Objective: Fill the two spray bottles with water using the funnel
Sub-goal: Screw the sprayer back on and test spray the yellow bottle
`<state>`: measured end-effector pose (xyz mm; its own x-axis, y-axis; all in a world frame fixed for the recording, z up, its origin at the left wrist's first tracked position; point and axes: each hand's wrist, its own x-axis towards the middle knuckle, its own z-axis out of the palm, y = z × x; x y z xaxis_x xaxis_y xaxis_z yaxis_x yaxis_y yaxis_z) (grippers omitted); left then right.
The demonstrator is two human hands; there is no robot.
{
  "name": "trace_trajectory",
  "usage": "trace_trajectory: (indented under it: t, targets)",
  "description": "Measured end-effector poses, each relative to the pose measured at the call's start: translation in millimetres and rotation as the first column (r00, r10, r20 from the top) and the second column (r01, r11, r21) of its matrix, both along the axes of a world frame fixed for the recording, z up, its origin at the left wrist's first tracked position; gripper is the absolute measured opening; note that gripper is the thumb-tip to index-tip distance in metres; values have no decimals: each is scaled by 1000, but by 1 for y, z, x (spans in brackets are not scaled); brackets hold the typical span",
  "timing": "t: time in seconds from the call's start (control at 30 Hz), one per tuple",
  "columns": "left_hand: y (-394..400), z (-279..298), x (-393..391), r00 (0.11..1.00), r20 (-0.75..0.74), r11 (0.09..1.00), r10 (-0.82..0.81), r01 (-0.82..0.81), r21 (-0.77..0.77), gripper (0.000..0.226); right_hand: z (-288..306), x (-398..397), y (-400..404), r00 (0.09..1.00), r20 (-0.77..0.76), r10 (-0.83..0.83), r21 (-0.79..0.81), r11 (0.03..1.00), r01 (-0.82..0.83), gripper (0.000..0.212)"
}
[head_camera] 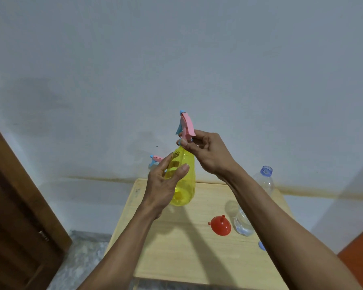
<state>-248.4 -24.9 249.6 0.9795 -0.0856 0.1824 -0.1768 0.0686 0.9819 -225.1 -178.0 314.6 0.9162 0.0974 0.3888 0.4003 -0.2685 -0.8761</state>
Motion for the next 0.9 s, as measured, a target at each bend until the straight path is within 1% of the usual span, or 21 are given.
trace_trajectory:
  t: [0.13,0.27,0.47,0.57,0.63,0.73,0.77,0.9]
  targets:
    - [0,-4,0,999,30,997,46,-47,56,54,-4,-3,2,998,38,-56,-19,998,57,18]
    - [0,-8,-2,994,54,990,92,-97,98,62,-5,-7,5,994,37,-98,-6,995,99,16]
    - [2,-13,-9,989,68,985,128,-135,110,59,-7,-17,16,987,-36,-154,72,985,156,16]
    - [6,-18,-15,991,62,987,116,-122,106,59,-8,-27,25,983,-77,-168,107,979,175,15]
    - [8,-22,-20,994,51,989,101,-106,100,63,-10,-34,30,975,-102,-199,133,968,212,21]
    - [10,-27,-29,996,45,992,82,-86,90,64,-12,-43,36,958,-153,-241,180,947,267,45]
    - [9,-28,-33,996,43,993,74,-78,86,63,-13,-47,38,956,-151,-251,181,944,277,49]
    - [8,-28,-54,997,59,995,52,-57,80,62,-13,-65,42,954,-98,-284,110,950,294,55]
